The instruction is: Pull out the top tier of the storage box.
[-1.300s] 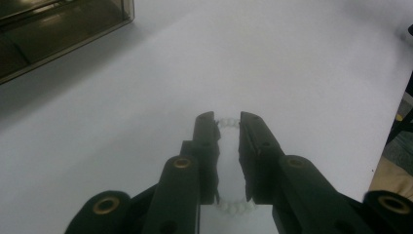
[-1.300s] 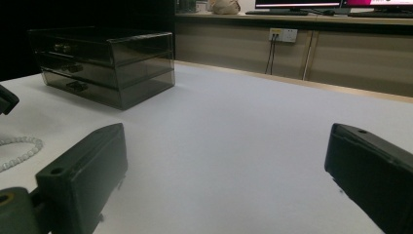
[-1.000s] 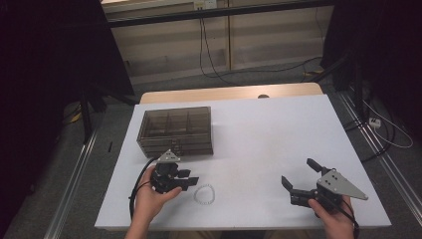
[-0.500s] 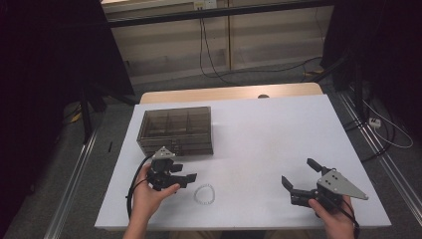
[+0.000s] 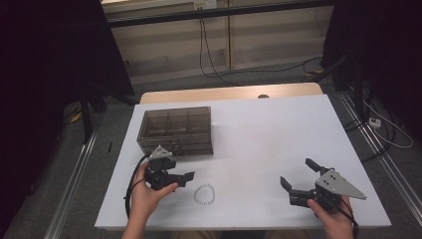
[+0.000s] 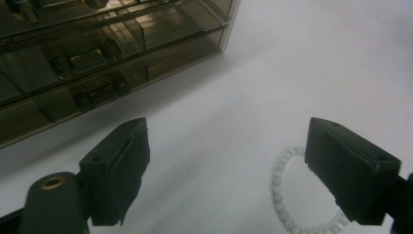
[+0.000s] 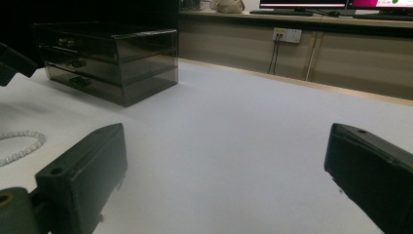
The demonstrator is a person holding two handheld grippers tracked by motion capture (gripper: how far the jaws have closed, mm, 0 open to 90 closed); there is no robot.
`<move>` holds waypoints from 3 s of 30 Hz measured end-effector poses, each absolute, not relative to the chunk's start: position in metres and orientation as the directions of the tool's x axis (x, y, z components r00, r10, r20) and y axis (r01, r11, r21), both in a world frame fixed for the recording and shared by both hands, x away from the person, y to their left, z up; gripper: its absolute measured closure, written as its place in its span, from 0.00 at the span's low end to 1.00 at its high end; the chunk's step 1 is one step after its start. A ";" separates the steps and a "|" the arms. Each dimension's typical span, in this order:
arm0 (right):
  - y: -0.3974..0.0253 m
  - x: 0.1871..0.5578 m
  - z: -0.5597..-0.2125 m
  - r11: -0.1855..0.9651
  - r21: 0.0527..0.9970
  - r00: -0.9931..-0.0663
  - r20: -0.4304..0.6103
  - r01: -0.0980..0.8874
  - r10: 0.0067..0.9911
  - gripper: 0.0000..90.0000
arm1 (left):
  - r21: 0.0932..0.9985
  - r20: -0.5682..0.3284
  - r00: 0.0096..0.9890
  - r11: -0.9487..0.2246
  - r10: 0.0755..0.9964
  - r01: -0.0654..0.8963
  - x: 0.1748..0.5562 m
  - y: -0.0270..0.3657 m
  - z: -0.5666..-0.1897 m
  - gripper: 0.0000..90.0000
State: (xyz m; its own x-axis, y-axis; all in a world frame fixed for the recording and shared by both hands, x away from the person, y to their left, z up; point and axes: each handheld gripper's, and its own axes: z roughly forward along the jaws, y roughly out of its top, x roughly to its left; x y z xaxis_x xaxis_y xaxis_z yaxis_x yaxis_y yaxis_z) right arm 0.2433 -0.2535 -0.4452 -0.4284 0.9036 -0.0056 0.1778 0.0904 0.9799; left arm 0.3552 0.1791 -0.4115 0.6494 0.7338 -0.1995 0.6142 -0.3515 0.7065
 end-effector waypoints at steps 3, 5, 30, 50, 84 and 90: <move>-0.254 0.243 -0.445 0.092 0.980 -0.429 -0.007 0.178 0.903 0.02 | 0.715 -0.188 0.648 -0.349 0.738 0.605 0.356 0.180 -0.412 0.15; -0.254 0.243 -0.445 0.092 0.980 -0.428 -0.007 0.178 0.904 0.02 | 0.718 -0.182 0.639 -0.343 0.747 0.605 0.356 0.181 -0.411 0.14; -0.255 0.244 -0.444 0.084 0.981 -0.424 -0.002 0.175 0.905 0.02 | 0.775 -0.121 0.532 -0.255 0.838 0.578 0.359 0.179 -0.406 0.10; -0.255 0.244 -0.444 0.078 0.982 -0.427 0.004 0.174 0.904 0.02 | 0.802 -0.088 0.431 -0.192 0.898 0.565 0.375 0.175 -0.406 0.11; -0.254 0.244 -0.444 0.077 0.982 -0.430 0.005 0.173 0.903 0.02 | 0.874 -0.033 0.367 -0.151 0.930 0.462 0.375 0.170 -0.420 0.11; -0.255 0.244 -0.444 0.078 0.982 -0.429 0.004 0.174 0.903 0.02 | 0.887 -0.029 0.351 -0.137 0.936 0.441 0.375 0.169 -0.419 0.11</move>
